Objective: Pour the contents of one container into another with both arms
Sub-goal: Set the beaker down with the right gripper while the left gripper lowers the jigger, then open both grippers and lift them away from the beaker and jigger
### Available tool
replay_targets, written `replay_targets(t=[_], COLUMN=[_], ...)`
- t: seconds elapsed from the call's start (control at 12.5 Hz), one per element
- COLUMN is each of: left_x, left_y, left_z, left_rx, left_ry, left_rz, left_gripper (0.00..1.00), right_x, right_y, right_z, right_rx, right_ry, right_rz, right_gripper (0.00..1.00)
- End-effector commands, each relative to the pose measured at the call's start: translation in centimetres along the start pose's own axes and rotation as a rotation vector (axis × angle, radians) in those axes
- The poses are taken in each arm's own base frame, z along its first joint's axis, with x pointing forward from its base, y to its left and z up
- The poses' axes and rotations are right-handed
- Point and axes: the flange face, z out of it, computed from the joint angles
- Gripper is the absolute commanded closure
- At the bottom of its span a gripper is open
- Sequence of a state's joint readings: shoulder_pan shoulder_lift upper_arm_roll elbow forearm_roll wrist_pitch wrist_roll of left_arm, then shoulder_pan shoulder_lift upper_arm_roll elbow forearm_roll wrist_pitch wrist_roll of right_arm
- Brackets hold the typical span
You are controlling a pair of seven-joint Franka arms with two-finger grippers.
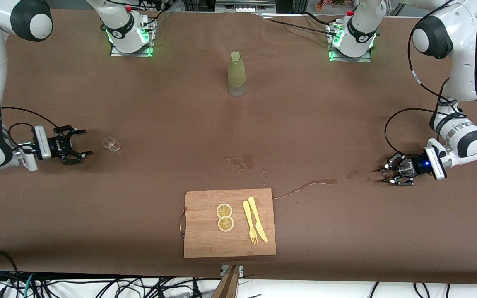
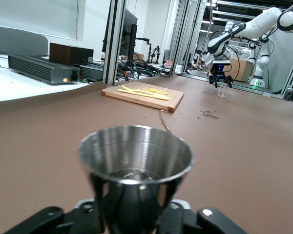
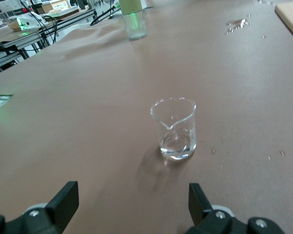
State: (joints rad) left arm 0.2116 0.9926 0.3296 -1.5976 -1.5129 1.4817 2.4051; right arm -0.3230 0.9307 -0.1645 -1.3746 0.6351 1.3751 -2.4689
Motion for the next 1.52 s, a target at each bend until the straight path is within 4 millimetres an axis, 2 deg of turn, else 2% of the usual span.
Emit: replay_targets(t=[0.0, 0.4, 0.72, 0.88, 0.96, 1.04, 1.2, 1.28, 1.44], left_x=[0.1, 0.8, 2.1, 4.1, 5.6, 7.1, 10.6, 12.1, 14.9], left_y=[-0.4, -0.3, 0.1, 0.4, 0.5, 0.6, 0.9, 1.1, 1.4], left_z=[0.2, -1.0, -3.8, -5.4, -6.5, -7.6, -9.7, -10.7, -11.9], left_rx=[0.005, -0.007, -0.023, -0.044, -0.045, -0.043, -0.037, -0.028, -0.005], left_ry=[0.002, -0.033, -0.104, -0.150, -0.182, -0.229, -0.307, -0.349, -0.427], left_rz=[0.027, 0.029, 0.033, -0.001, -0.027, -0.055, -0.107, -0.132, -0.177], left_gripper=[0.00, 0.00, 0.00, 0.00, 0.00, 0.00, 0.00, 0.00, 0.00], right_x=[4.2, 12.9, 20.5, 23.9, 26.8, 28.9, 32.3, 33.7, 38.1], right_y=[0.3, 1.6, 2.8, 3.6, 3.6, 3.8, 3.7, 3.4, 3.4], right_z=[-3.2, -6.3, -6.6, -6.0, -6.1, -5.5, -5.7, -5.4, -3.8], right_rx=[0.026, 0.022, -0.001, -0.020, -0.044, -0.048, -0.123, -0.153, -0.233], right_ry=[-0.082, -0.267, -0.415, -0.474, -0.538, -0.597, -0.625, -0.635, -0.713], right_rz=[0.112, 0.330, 0.485, 0.545, 0.564, 0.602, 0.690, 0.754, 0.792], right_gripper=[0.00, 0.00, 0.00, 0.00, 0.00, 0.00, 0.00, 0.00, 0.00])
